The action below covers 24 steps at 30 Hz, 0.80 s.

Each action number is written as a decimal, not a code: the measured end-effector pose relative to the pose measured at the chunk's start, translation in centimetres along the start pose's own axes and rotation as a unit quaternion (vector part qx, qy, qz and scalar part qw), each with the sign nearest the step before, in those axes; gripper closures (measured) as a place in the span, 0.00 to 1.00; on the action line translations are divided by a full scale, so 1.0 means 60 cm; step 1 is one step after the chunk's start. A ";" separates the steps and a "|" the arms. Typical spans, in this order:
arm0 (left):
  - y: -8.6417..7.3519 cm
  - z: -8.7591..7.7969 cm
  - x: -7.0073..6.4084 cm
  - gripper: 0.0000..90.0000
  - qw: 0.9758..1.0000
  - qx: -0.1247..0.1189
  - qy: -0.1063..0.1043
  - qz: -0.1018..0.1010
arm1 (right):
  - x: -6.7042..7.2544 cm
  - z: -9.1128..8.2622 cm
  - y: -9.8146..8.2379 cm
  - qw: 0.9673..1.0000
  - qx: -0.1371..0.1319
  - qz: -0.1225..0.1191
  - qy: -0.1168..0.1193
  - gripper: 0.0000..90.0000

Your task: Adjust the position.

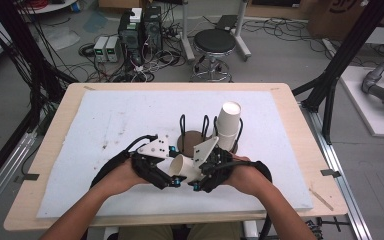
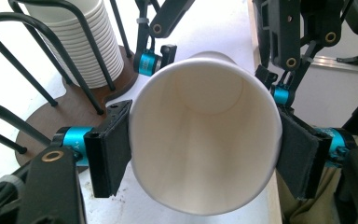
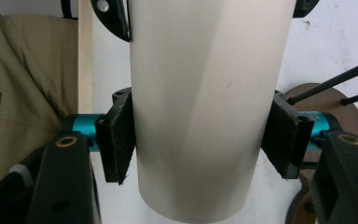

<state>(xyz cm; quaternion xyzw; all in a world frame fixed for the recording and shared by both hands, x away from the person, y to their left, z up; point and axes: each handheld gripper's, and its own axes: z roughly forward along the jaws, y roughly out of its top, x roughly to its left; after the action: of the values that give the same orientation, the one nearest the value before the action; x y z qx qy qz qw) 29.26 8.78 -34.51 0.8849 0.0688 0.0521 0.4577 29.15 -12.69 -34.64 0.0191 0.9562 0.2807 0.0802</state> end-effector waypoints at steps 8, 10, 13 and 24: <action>-0.008 -0.004 0.003 0.22 0.999 -0.051 -0.003 -0.017 | -0.001 -0.001 -0.009 0.999 -0.029 0.021 0.004 0.38; -0.011 -0.008 0.003 0.19 0.997 -0.073 -0.004 -0.026 | -0.002 0.000 -0.017 0.998 -0.045 0.038 0.009 0.38; -0.017 -0.016 0.003 0.19 0.993 -0.110 0.001 -0.039 | -0.002 0.000 -0.024 0.997 -0.059 0.048 0.013 0.39; -0.064 -0.061 0.011 0.18 0.958 -0.257 0.060 -0.112 | 0.005 -0.007 -0.102 0.980 -0.171 0.104 -0.022 0.38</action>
<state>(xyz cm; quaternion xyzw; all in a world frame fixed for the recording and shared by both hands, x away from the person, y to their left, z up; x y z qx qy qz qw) 29.06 14.06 -35.53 0.7196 0.1792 0.0693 0.6673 28.83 -18.01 -37.64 0.1103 0.8851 0.4460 0.0742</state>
